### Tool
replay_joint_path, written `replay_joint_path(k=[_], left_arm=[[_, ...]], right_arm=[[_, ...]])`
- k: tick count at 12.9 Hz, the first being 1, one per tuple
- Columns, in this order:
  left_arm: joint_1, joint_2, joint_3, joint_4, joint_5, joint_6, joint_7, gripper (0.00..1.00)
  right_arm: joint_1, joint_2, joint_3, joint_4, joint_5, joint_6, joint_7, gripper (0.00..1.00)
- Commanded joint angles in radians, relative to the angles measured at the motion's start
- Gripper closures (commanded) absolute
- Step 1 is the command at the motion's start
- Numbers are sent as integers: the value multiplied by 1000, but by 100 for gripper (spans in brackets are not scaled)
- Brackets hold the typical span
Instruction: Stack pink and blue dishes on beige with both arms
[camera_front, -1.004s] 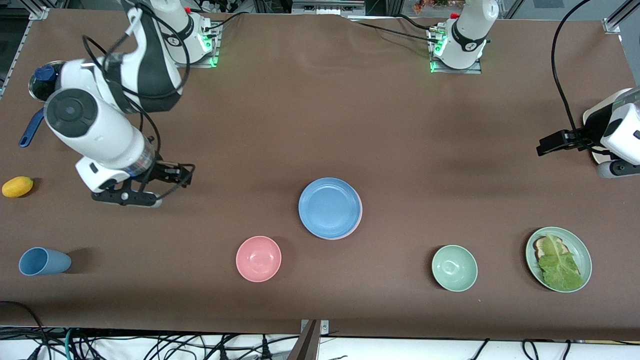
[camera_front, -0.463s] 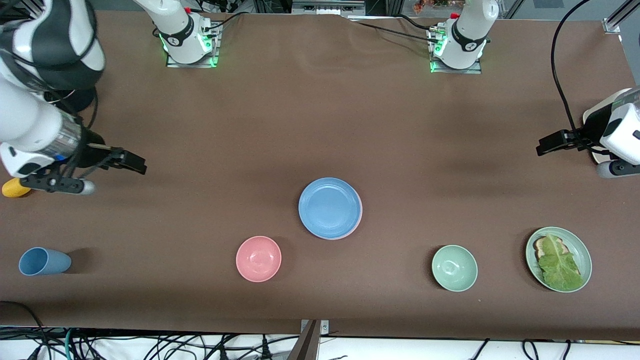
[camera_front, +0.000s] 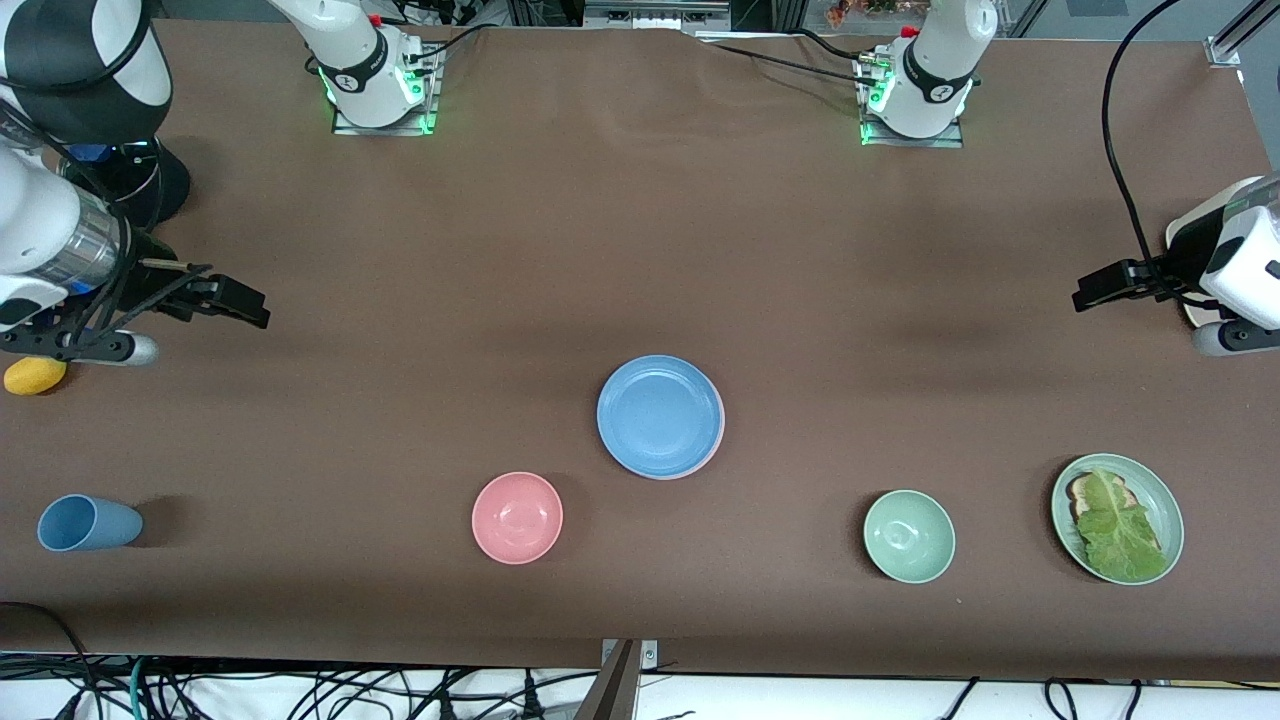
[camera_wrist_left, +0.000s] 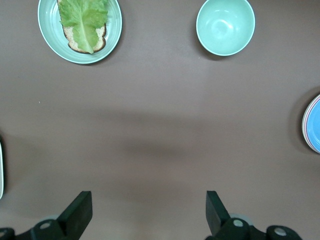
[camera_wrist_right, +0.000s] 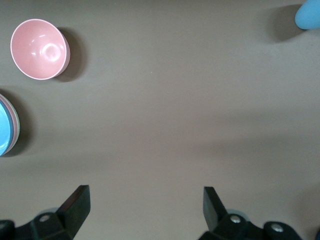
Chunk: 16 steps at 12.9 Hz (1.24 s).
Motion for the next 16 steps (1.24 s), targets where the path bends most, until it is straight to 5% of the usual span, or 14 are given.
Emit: replay_joint_path(k=[1, 16], left_arm=[[-5, -22, 6, -22, -10, 12, 2, 0], [-7, -22, 6, -22, -10, 12, 2, 0]], right_arm=[[29, -4, -41, -17, 3, -5, -19, 0], [37, -21, -34, 77, -26, -151, -87, 0]])
